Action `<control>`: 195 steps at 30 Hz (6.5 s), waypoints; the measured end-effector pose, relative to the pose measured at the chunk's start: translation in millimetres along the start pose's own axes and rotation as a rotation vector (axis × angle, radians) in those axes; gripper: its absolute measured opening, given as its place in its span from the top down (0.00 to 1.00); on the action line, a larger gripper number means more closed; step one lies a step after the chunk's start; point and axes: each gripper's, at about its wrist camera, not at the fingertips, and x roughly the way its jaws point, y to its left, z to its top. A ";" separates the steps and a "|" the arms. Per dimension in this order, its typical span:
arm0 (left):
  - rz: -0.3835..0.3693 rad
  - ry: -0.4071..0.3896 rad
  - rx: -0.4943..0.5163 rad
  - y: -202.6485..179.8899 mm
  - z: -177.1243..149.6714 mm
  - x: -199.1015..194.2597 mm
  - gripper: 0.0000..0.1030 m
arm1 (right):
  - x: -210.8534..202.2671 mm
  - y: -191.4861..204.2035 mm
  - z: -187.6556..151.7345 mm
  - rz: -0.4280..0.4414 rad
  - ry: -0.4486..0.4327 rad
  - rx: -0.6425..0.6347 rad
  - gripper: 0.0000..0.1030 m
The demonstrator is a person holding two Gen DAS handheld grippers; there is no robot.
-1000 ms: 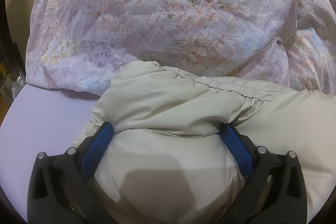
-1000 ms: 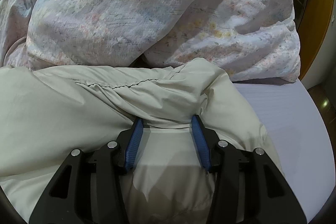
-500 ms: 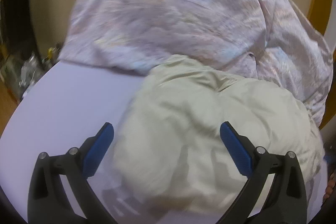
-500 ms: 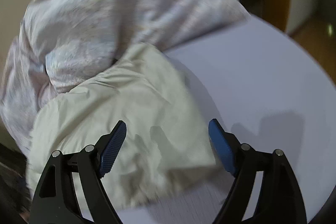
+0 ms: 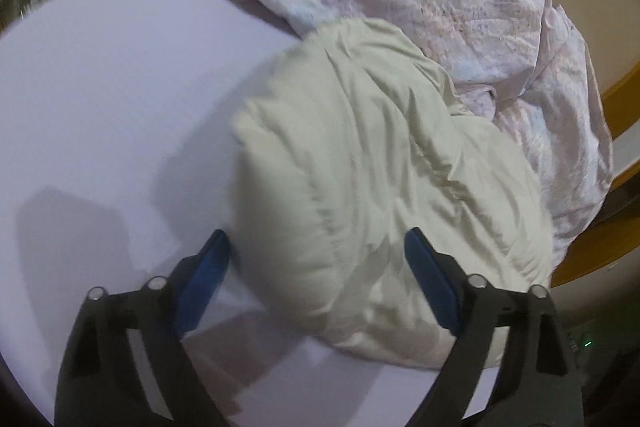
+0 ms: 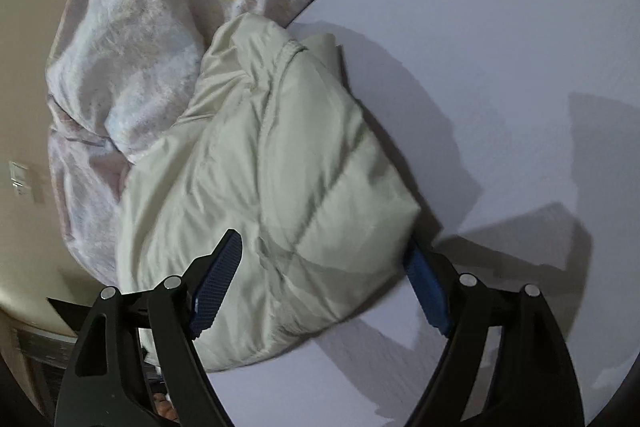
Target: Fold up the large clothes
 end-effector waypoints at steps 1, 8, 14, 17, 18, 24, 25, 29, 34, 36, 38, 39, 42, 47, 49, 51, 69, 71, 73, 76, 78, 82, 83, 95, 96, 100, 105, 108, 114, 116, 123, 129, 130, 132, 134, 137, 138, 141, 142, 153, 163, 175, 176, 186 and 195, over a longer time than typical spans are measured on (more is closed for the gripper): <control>-0.005 -0.011 -0.006 -1.8 0.6 1.9 0.23 | 1.6 0.2 -0.4 0.016 -0.006 0.004 0.24; -0.078 -0.077 -0.147 7.7 6.0 6.8 0.54 | 5.9 -9.5 -0.3 0.137 -0.043 0.056 0.60; -0.165 -0.101 -0.148 5.1 16.8 -17.1 0.76 | -17.8 9.5 -3.9 0.226 -0.097 0.024 0.77; -0.176 -0.122 -0.125 3.4 18.4 -34.4 0.77 | -32.0 24.3 -11.9 0.237 -0.103 -0.008 0.78; -0.174 -0.125 -0.121 3.4 18.3 -39.8 0.77 | -36.9 27.5 -16.4 0.241 -0.097 -0.017 0.78; -0.161 -0.110 -0.103 33.5 -0.9 -82.1 0.77 | -61.7 26.2 -59.4 0.225 -0.023 -0.048 0.78; -0.156 -0.106 -0.099 41.7 -7.0 -90.6 0.77 | -67.2 23.8 -71.3 0.227 -0.007 -0.058 0.78; -0.147 -0.090 -0.109 74.5 -29.6 -120.7 0.77 | -84.5 10.9 -108.7 0.229 0.040 -0.076 0.78; -0.118 -0.081 -0.096 90.2 -52.1 -137.3 0.70 | -98.3 2.1 -138.5 0.138 0.042 -0.140 0.72; -0.088 -0.082 -0.078 91.6 -57.2 -137.8 0.65 | -105.3 3.2 -141.6 0.063 0.012 -0.182 0.60; -0.064 -0.084 -0.064 92.9 -60.5 -137.9 0.54 | -120.7 5.4 -143.9 -0.025 -0.059 -0.228 0.50; -0.062 -0.087 -0.059 93.0 -61.8 -138.0 0.48 | -131.1 8.3 -144.6 -0.072 -0.117 -0.250 0.47; -0.057 -0.111 -0.040 94.7 -67.3 -142.4 0.38 | -156.4 25.1 -147.8 -0.155 -0.270 -0.329 0.46; -0.084 -0.111 -0.027 90.3 -73.3 -139.9 0.29 | -126.7 90.1 -169.4 -0.075 -0.226 -0.534 0.50; -0.086 -0.111 -0.031 88.5 -74.6 -137.0 0.28 | -101.0 117.0 -183.5 -0.053 -0.183 -0.621 0.58; -0.089 -0.113 -0.037 88.2 -75.0 -135.4 0.27 | -79.0 136.3 -195.5 -0.039 -0.149 -0.687 0.63; -0.156 -0.100 -0.138 95.0 -66.4 -108.8 0.23 | 25.8 154.6 -238.2 -0.178 -0.050 -0.885 0.64; -0.166 -0.106 -0.150 96.2 -63.8 -107.9 0.23 | 27.0 150.4 -235.6 -0.159 -0.038 -0.875 0.64; -0.169 -0.112 -0.158 96.9 -61.6 -105.7 0.23 | 29.5 148.9 -237.3 -0.161 -0.049 -0.880 0.64; -0.168 -0.118 -0.163 95.3 -59.6 -102.9 0.26 | 31.1 150.3 -243.1 -0.173 -0.066 -0.892 0.64; -0.170 -0.126 -0.165 93.9 -58.5 -101.9 0.28 | 31.3 150.7 -243.5 -0.176 -0.067 -0.894 0.64; -0.196 -0.133 -0.178 95.9 -55.6 -101.5 0.43 | 31.6 150.6 -243.6 -0.175 -0.069 -0.902 0.64; -0.206 -0.136 -0.179 95.9 -54.8 -102.1 0.47 | 31.8 150.8 -244.3 -0.177 -0.073 -0.907 0.64; -0.365 -0.218 -0.013 35.2 -47.0 -152.4 0.74 | 33.4 151.2 -245.0 -0.184 -0.075 -0.914 0.64; -0.374 -0.222 0.003 28.3 -47.0 -155.3 0.74 | 33.5 151.4 -244.7 -0.184 -0.075 -0.914 0.64; -0.437 -0.238 0.091 -8.1 -51.4 -171.5 0.74 | 33.7 151.5 -244.7 -0.182 -0.075 -0.913 0.64; -0.503 -0.232 0.186 -54.1 -62.6 -178.5 0.74 | 33.4 150.5 -243.7 -0.174 -0.072 -0.908 0.64; -0.541 -0.214 0.238 -87.0 -73.7 -177.6 0.74 | 31.2 148.9 -241.3 -0.159 -0.068 -0.900 0.64; -0.554 -0.188 0.334 -144.0 -99.8 -169.9 0.71 | 21.6 144.0 -232.1 -0.114 -0.065 -0.902 0.64; -0.547 -0.180 0.372 -163.5 -109.7 -163.9 0.70 | 13.2 141.1 -227.7 -0.104 -0.061 -0.901 0.64; -0.537 -0.121 0.455 -208.4 -142.4 -139.9 0.69 | -45.1 104.2 -215.4 0.006 -0.122 -0.818 0.59; -0.530 -0.058 0.513 -242.0 -168.4 -114.9 0.67 | -82.8 64.1 -204.1 0.025 -0.179 -0.727 0.59; -0.527 -0.049 0.520 -245.1 -171.4 -111.6 0.67 | -85.6 60.4 -203.3 0.014 -0.188 -0.723 0.58; -0.523 -0.032 0.533 -251.5 -173.9 -103.2 0.67 | -90.2 50.3 -201.6 -0.004 -0.201 -0.707 0.58; -0.521 -0.008 0.545 -258.3 -179.8 -95.7 0.66 | -93.3 40.6 -198.4 0.002 -0.197 -0.678 0.58; -0.520 0.035 0.558 -270.5 -190.7 -85.0 0.66 | -98.4 30.9 -196.1 0.026 -0.191 -0.640 0.58; -0.518 0.044 0.564 -272.1 -192.1 -82.6 0.66 | -100.7 28.5 -197.3 0.023 -0.196 -0.636 0.58; -0.507 0.079 0.595 -283.5 -203.3 -73.7 0.66 | -106.2 21.9 -202.3 0.017 -0.209 -0.627 0.58; -0.506 0.096 0.599 -286.2 -207.4 -69.2 0.66 | -107.5 19.6 -204.0 0.017 -0.213 -0.624 0.58; -0.630 0.323 0.634 -299.3 -210.5 -56.7 0.27 | -111.8 6.8 -210.9 0.024 -0.227 -0.578 0.58; -0.624 0.143 0.669 -276.1 -181.2 -117.5 0.20 | -110.7 6.8 -214.7 0.016 -0.233 -0.580 0.57; -0.310 0.010 0.621 -210.8 -121.4 -100.0 0.20 | -110.3 9.1 -216.9 0.002 -0.234 -0.590 0.55; -0.299 0.010 0.611 -204.7 -117.9 -98.2 0.20 | -110.1 9.3 -217.1 0.001 -0.234 -0.590 0.55; -0.255 0.058 0.622 -202.0 -126.1 -59.3 0.22 | -108.5 9.8 -216.3 -0.005 -0.230 -0.597 0.54; -0.245 0.066 0.637 -211.7 -140.8 -48.2 0.21 | -104.4 9.4 -210.6 -0.005 -0.231 -0.595 0.54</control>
